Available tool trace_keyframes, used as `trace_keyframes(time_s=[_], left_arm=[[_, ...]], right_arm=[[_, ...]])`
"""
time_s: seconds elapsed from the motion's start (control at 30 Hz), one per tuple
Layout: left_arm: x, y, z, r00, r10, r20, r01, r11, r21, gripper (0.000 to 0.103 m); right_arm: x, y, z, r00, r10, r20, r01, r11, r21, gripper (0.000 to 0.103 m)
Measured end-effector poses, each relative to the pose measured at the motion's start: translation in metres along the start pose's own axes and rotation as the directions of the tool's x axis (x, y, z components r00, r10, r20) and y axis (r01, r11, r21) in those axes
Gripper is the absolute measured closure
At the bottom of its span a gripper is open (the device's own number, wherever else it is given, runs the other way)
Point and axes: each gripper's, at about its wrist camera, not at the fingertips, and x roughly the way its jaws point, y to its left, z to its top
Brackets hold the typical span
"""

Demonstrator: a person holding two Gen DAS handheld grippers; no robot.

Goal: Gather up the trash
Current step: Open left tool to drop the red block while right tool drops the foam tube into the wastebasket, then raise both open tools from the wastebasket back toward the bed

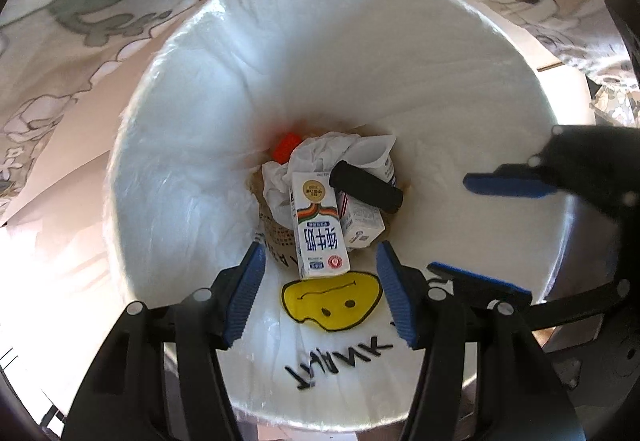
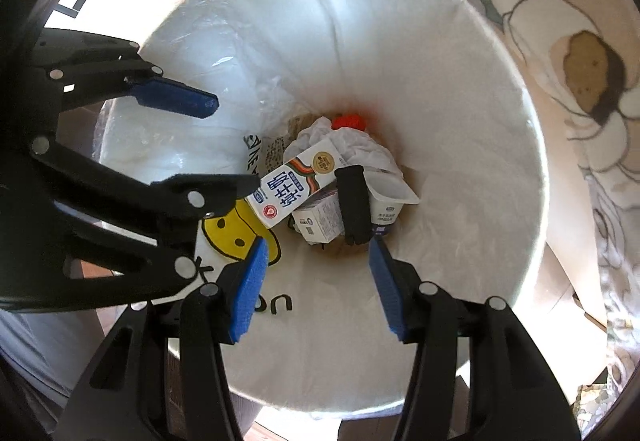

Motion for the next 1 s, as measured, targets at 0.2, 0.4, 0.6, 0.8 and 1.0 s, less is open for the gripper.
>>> trace_keyframes(time_s=[0.2, 0.4, 0.6, 0.8, 1.0], left_arm=[[-0.025, -0.006, -0.015, 0.999, 0.015, 0.040, -0.015, 1.000, 0.004, 0.043], [-0.066, -0.013, -0.032, 0.993, 0.040, 0.115, -0.042, 0.999, 0.014, 0.043], [-0.121, -0.022, -0.049, 0.974, 0.064, 0.218, -0.072, 0.997, 0.025, 0.043], [-0.182, -0.028, -0.070, 0.944, 0.127, 0.306, -0.149, 0.988, 0.050, 0.043], [-0.258, -0.020, -0.089, 0.906, 0.142, 0.399, -0.165, 0.986, 0.024, 0.036]], right_arm=[[-0.014, 0.012, -0.012, 0.999, -0.044, 0.032, 0.044, 0.999, -0.011, 0.049], [-0.037, 0.024, -0.030, 0.996, -0.062, 0.061, 0.062, 0.998, 0.000, 0.049], [-0.080, 0.037, -0.046, 0.989, -0.088, 0.123, 0.089, 0.996, -0.004, 0.049], [-0.149, 0.050, -0.063, 0.970, -0.139, 0.200, 0.148, 0.989, -0.029, 0.049], [-0.222, 0.057, -0.081, 0.942, -0.200, 0.269, 0.223, 0.973, -0.054, 0.044]])
